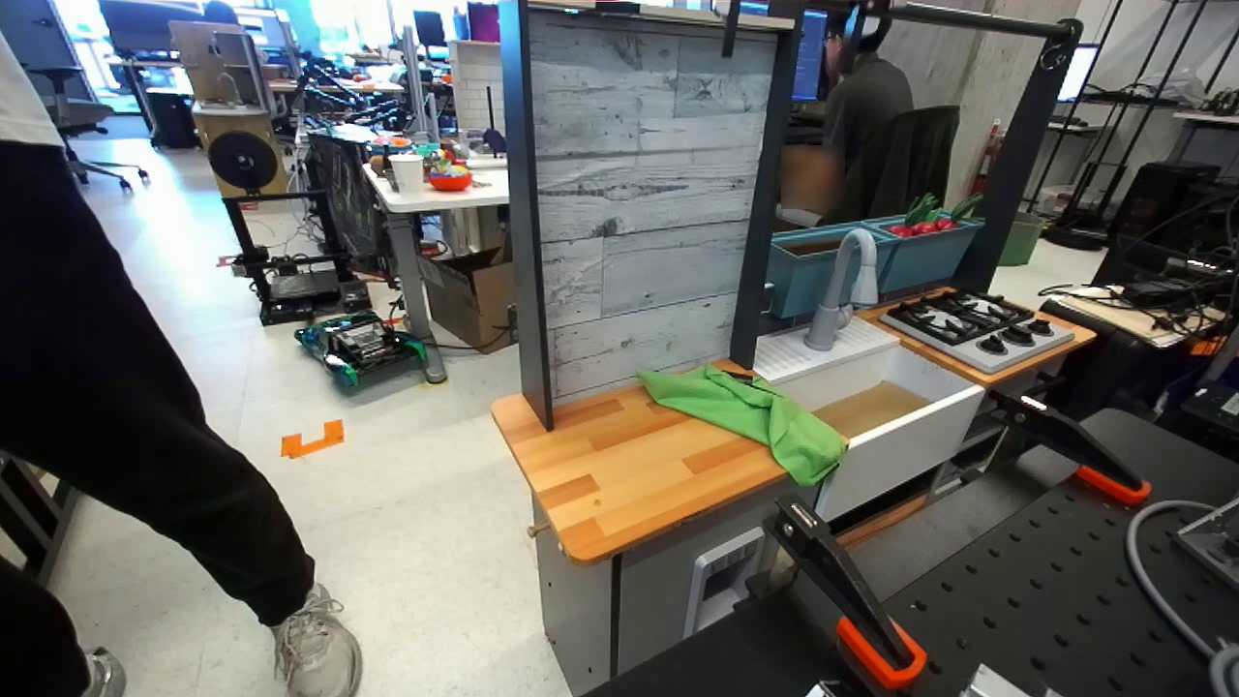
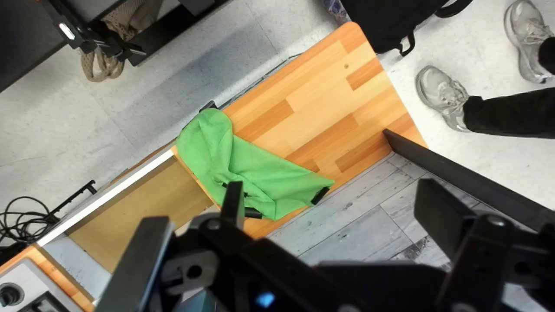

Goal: Move the green towel to the left

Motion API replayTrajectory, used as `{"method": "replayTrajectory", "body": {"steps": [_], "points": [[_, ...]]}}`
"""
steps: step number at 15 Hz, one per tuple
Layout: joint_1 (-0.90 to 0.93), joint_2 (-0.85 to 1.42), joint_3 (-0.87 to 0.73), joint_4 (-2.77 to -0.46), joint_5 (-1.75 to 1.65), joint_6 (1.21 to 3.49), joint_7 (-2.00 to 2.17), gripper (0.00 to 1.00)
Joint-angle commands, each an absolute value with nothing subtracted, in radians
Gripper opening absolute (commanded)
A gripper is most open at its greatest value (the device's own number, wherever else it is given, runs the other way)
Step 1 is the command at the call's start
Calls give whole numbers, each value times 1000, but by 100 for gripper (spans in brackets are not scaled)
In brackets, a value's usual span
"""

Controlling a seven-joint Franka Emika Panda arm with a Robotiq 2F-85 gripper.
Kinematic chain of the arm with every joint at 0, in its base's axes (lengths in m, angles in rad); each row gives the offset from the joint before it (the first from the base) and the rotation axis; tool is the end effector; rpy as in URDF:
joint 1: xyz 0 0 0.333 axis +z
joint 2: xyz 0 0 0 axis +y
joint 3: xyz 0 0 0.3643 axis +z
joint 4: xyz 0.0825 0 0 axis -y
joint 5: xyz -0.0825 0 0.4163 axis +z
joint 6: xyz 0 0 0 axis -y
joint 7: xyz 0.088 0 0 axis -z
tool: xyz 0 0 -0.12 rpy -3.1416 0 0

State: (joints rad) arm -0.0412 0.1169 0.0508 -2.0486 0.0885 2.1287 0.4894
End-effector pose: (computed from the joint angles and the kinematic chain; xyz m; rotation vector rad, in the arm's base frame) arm 0.5990 0.0100 0.3974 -2.9653 0.8020 0.0852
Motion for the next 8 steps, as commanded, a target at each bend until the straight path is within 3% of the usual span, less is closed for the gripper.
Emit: {"method": "replayTrajectory", "body": {"steps": [1, 8], "points": [[1, 263, 22, -1980, 42, 2189, 545, 100], [69, 516, -49, -1849, -26, 2249, 632, 100]]}}
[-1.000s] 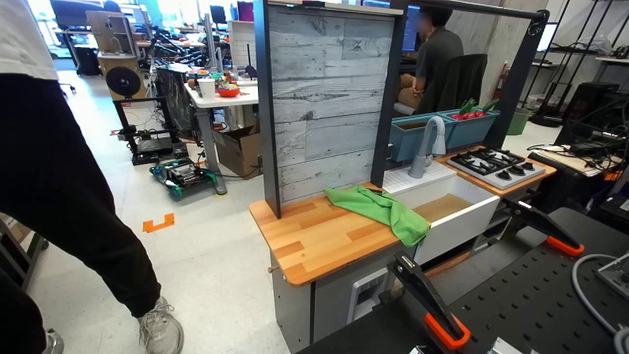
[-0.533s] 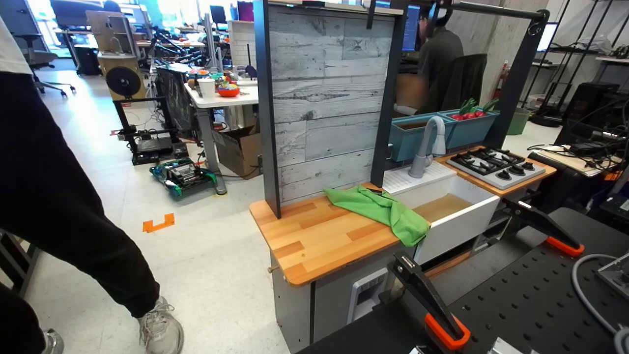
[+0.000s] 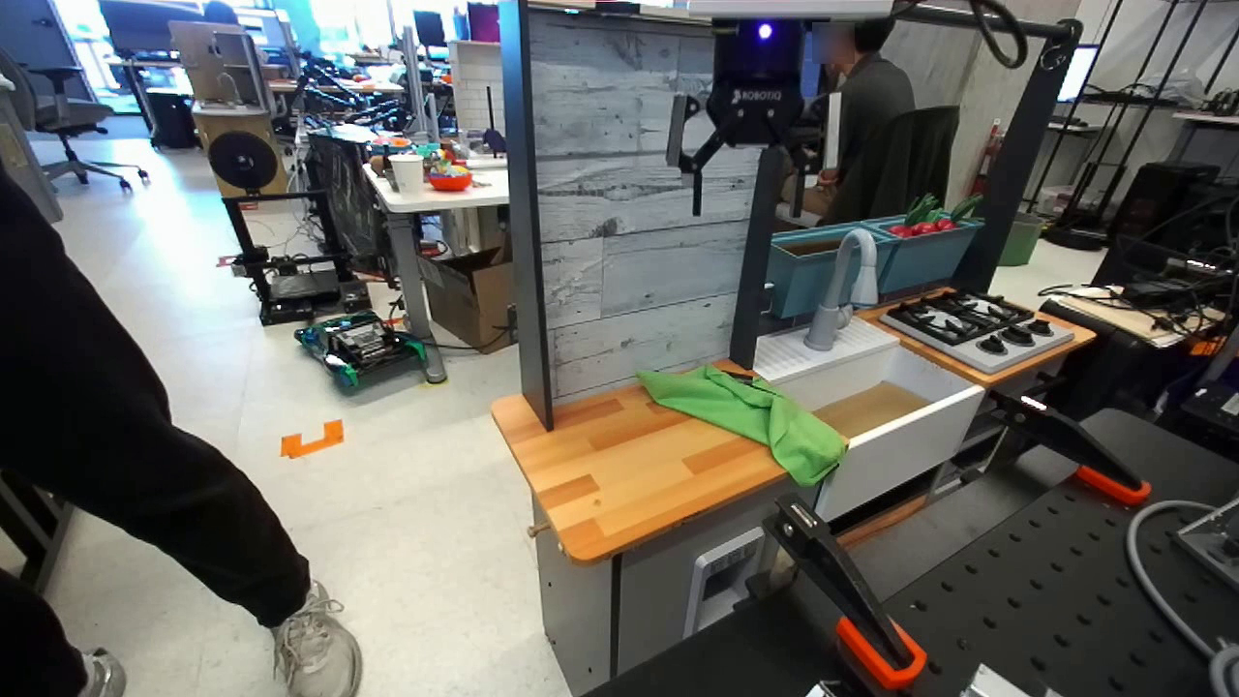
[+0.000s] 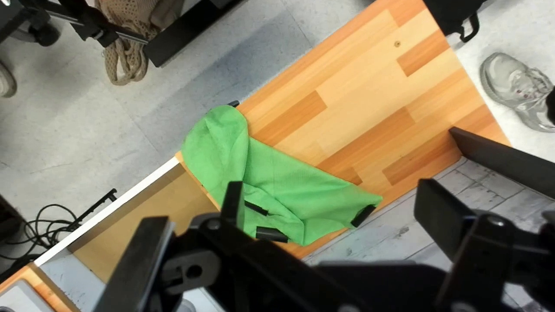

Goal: Move the green towel to the left

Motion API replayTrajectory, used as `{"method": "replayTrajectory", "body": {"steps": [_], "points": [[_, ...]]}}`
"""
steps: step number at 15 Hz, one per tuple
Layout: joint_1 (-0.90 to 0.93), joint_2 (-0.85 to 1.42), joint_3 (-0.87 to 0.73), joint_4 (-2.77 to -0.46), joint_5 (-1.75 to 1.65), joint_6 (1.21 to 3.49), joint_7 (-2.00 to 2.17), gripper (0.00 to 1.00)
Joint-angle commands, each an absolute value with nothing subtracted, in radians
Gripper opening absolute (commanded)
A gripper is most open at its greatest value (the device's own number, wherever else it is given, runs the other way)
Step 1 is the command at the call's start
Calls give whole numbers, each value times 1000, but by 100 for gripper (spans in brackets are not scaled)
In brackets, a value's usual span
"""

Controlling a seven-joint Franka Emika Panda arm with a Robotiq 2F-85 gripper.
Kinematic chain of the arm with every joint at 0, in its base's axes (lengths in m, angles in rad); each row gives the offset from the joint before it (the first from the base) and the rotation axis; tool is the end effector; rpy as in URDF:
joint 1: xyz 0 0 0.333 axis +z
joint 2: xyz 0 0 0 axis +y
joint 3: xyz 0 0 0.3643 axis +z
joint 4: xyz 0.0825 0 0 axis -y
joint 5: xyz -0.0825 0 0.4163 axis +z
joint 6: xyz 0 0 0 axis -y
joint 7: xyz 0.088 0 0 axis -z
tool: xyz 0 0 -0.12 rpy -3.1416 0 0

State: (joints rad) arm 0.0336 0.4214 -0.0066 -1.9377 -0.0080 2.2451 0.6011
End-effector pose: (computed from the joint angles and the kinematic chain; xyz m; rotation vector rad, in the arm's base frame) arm 0.6499 0.0174 0.2654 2.9697 -0.8674 -0.1637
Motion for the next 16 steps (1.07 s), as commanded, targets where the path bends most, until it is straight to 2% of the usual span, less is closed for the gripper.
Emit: {"method": "replayTrajectory", "body": {"steps": [1, 16], "points": [[74, 540, -58, -1830, -28, 2244, 636, 100], [87, 780, -133, -1715, -28, 2285, 606, 100]]}}
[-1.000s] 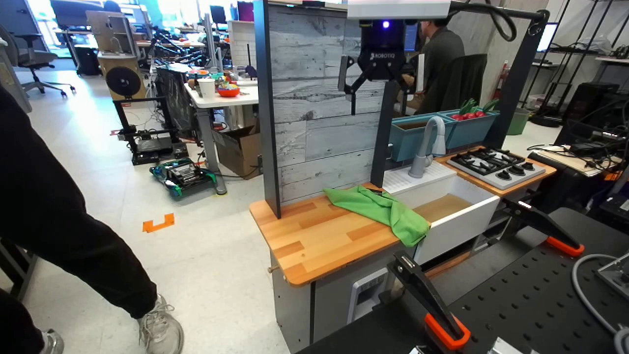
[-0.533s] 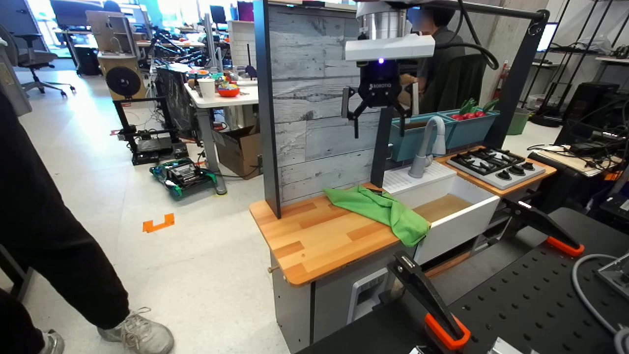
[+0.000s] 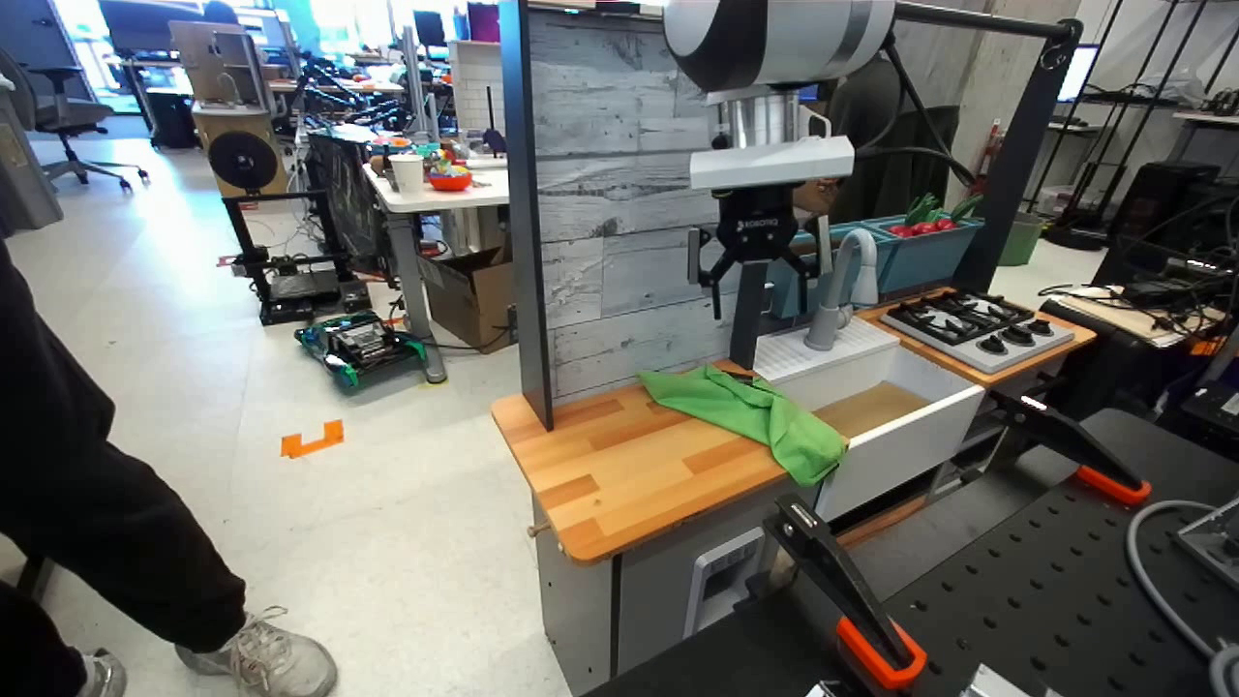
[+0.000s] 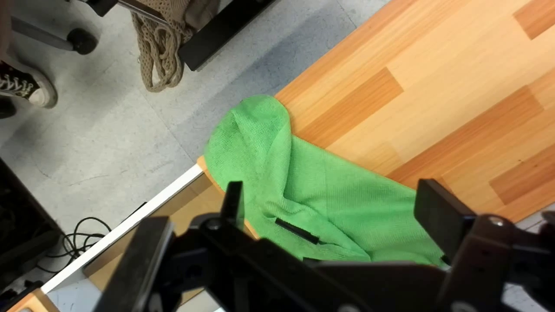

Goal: Move the green towel to the left

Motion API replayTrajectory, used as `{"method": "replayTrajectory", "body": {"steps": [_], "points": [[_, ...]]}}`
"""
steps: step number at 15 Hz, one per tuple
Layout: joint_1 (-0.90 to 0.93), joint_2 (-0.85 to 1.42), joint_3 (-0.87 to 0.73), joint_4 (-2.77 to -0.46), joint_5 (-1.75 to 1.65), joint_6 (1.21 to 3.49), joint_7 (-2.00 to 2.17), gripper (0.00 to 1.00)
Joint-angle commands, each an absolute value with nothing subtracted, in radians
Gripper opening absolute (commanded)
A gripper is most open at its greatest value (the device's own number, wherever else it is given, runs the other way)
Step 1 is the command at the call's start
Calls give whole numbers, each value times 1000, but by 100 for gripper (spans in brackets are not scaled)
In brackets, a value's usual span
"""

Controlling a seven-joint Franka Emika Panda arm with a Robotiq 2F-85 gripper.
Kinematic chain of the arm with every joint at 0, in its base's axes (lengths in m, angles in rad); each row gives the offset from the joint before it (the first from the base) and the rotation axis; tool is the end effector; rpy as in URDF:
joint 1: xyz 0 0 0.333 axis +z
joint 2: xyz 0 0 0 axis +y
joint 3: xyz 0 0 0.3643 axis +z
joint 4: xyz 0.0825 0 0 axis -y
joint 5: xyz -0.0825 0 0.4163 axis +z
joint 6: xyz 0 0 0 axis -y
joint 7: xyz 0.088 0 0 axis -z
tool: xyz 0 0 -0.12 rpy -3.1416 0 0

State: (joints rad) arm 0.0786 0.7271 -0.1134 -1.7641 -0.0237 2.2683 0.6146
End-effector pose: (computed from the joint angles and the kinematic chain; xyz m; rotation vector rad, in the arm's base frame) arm 0.6813 -0.0200 0.1353 2.8379 -0.8965 -0.2733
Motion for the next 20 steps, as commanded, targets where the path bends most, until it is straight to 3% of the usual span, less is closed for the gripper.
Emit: {"method": "replayTrajectory", "body": {"steps": [1, 20], "points": [[81, 798, -133, -1695, -21, 2279, 602, 100], [70, 1118, -206, -1430, -51, 2394, 503, 100]]}}
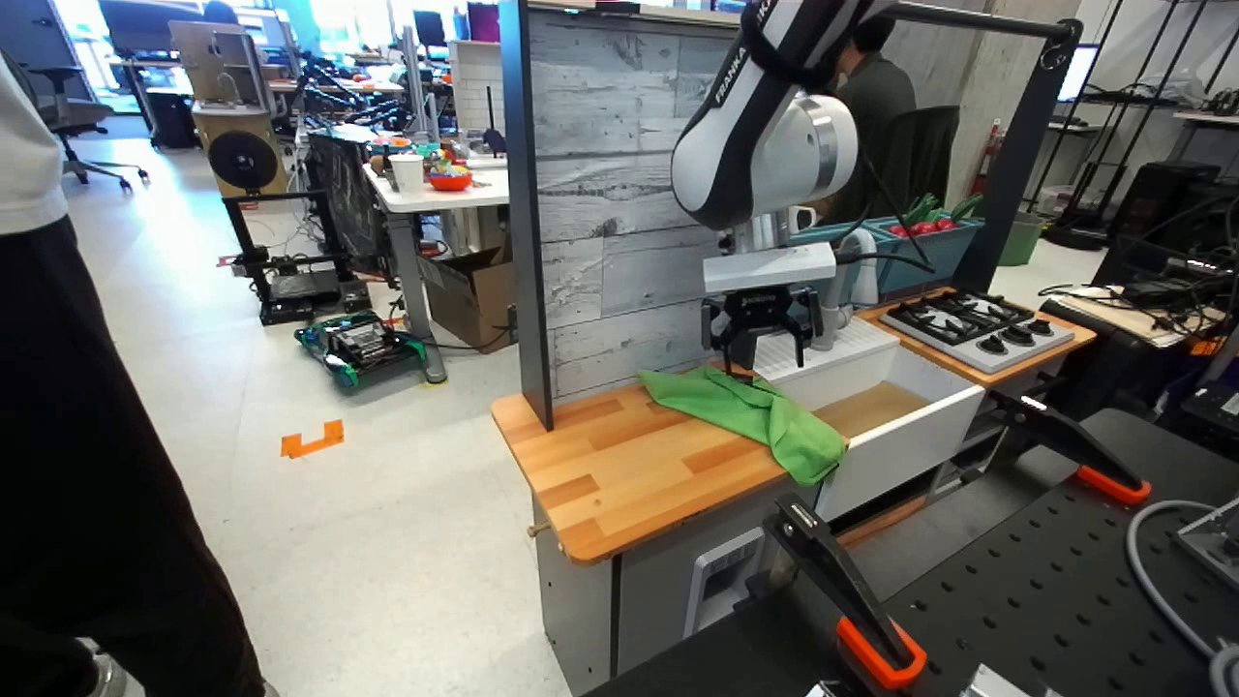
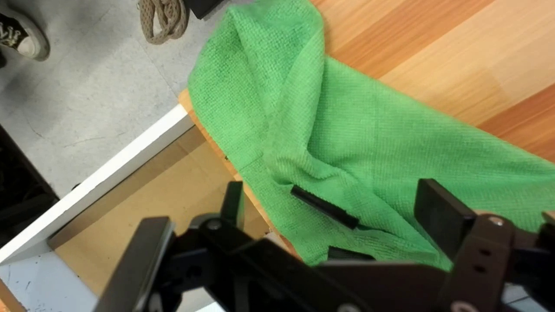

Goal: Move the green towel to the left

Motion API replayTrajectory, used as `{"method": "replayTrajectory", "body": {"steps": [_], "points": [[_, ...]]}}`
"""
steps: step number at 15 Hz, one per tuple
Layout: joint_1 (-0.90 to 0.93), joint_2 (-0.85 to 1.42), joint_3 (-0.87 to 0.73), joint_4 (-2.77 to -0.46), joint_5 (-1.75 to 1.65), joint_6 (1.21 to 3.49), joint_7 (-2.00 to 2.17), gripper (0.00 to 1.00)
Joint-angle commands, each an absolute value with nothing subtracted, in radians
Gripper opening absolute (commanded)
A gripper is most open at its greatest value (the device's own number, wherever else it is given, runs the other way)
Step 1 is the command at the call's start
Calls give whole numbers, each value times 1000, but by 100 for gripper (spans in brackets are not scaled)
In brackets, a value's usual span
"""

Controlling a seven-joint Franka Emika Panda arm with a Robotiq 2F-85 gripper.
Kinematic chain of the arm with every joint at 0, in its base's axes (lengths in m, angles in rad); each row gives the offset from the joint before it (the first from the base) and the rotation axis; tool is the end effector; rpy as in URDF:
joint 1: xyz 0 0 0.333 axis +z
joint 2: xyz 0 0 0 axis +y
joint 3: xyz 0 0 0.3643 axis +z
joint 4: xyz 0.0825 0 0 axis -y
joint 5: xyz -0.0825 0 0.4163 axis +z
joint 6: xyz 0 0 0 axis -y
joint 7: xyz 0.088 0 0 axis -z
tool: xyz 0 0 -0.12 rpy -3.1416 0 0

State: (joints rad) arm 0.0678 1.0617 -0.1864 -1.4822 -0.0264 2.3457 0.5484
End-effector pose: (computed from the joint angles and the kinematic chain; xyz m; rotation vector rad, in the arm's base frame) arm 0.7244 -0.0700 0.0156 2.7955 -0.8153 -0.2035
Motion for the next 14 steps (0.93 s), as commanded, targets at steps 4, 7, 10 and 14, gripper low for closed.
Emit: {"method": "replayTrajectory", "body": {"steps": [4, 7, 10, 14], "points": [[67, 1156, -218, -1426, -78, 2489, 417, 100], [63, 1175, -217, -1424, -74, 2534, 371, 100], [62, 1192, -214, -1407, -73, 2533, 333, 100], [65, 1204, -214, -1388, -75, 2529, 302, 66]]}}
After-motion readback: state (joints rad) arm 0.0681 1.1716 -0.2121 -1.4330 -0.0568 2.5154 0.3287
